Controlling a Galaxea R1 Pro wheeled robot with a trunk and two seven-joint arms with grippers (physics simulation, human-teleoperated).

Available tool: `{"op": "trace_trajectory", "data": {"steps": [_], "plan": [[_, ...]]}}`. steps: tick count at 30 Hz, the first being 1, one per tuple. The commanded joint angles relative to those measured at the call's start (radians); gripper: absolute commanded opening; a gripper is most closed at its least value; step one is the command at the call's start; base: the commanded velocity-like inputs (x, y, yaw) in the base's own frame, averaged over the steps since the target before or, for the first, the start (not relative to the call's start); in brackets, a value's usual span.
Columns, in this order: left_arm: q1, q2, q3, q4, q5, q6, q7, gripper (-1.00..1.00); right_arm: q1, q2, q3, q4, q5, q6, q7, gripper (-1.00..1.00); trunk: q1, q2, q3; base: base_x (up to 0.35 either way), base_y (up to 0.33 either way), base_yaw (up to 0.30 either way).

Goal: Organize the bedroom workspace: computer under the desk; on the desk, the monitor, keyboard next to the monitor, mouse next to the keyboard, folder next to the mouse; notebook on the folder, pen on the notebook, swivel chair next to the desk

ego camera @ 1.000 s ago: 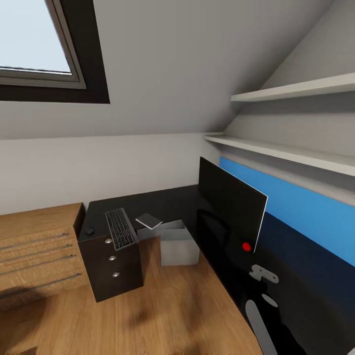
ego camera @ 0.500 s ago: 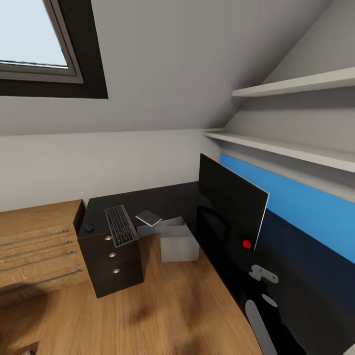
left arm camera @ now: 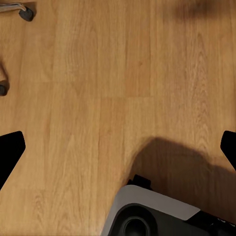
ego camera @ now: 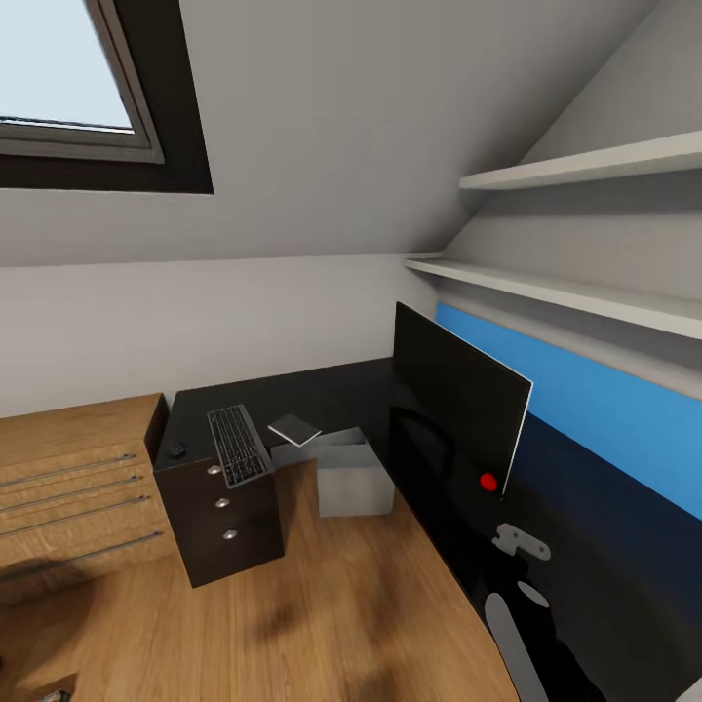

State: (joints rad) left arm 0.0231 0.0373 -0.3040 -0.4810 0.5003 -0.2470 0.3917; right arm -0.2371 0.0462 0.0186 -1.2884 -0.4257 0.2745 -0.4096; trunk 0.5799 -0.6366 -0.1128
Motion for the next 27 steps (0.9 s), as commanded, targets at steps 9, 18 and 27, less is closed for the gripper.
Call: {"op": "trace_trajectory", "data": {"steps": [9, 18, 27], "plan": [[0.000, 0.001, -0.009, -0.002, 0.009, -0.003, 0.007, 1.00, -0.001, 0.000, 0.001, -0.002, -0.007, 0.003, -0.008, 1.00, 0.000, -0.001, -0.002, 0.000, 0.000, 0.000], [0.000, 0.002, -0.009, -0.002, 0.009, -0.003, 0.007, 1.00, -0.001, 0.000, 0.001, -0.002, -0.006, 0.003, -0.008, 1.00, 0.000, -0.001, -0.002, 0.000, 0.000, -0.002], [0.000, 0.003, -0.009, -0.002, 0.010, -0.003, 0.007, 1.00, -0.001, -0.001, 0.001, 0.000, -0.006, 0.003, -0.006, 1.00, 0.000, -0.001, -0.002, 0.000, 0.000, -0.147]]}}
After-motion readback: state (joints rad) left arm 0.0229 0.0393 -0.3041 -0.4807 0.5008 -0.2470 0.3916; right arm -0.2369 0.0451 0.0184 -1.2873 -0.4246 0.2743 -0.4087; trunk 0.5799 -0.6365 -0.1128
